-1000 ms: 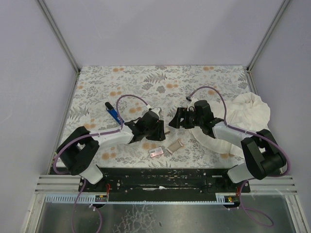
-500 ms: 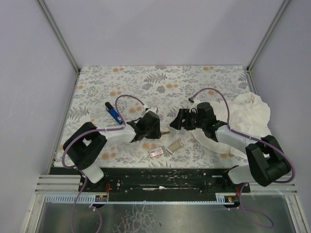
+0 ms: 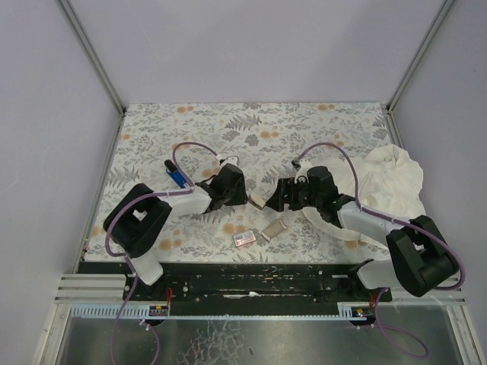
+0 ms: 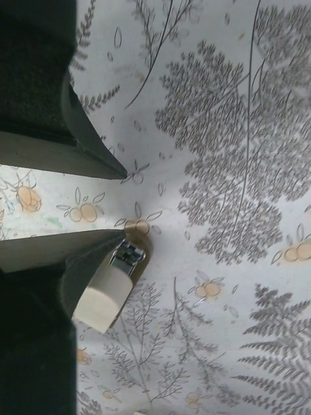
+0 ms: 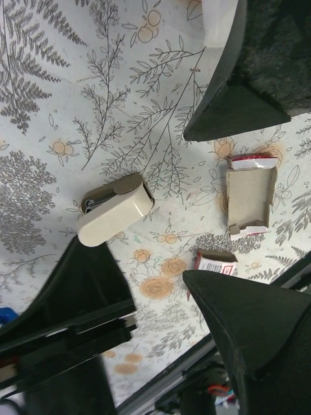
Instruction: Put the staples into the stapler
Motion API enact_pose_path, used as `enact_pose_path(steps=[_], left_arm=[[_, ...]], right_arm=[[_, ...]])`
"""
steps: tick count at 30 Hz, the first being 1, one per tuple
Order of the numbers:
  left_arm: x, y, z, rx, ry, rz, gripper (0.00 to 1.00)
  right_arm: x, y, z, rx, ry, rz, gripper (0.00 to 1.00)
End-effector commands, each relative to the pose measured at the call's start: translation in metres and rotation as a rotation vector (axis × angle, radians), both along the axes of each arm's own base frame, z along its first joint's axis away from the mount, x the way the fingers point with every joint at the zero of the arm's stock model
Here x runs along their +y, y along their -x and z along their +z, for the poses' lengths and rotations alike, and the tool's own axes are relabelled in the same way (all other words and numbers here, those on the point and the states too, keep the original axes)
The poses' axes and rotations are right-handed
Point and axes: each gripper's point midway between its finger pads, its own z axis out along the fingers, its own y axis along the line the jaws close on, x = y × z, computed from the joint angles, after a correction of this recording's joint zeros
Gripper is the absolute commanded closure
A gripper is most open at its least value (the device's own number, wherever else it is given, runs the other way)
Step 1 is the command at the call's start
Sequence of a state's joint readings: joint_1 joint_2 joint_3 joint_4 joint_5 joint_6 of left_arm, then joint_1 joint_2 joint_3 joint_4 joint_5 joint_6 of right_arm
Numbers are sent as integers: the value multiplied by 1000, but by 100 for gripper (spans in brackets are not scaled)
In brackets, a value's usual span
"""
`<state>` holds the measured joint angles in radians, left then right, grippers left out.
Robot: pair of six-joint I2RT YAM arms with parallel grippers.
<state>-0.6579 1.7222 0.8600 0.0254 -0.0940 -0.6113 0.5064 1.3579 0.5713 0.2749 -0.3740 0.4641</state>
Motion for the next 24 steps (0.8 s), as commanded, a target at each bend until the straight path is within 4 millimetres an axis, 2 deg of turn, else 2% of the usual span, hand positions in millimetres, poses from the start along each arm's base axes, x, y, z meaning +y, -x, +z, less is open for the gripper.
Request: enact_pose_path(steps=[1, 6, 11, 18, 24], left_arm=[[10, -11, 21, -61, 28, 21, 60], [27, 1, 33, -61, 62, 39, 49], [36, 12, 55, -72, 132, 44, 40], [44, 20, 81, -93, 189, 43, 33], [45, 26, 88, -82, 224, 41, 31]], right_arm=[[7, -11, -1, -126, 119, 44, 13], [15, -17, -15, -182, 257, 69, 13], [25, -23, -29, -217, 336, 133, 23], [35, -23, -43, -256, 401, 224, 27], [46, -23, -46, -293, 408, 302, 29]])
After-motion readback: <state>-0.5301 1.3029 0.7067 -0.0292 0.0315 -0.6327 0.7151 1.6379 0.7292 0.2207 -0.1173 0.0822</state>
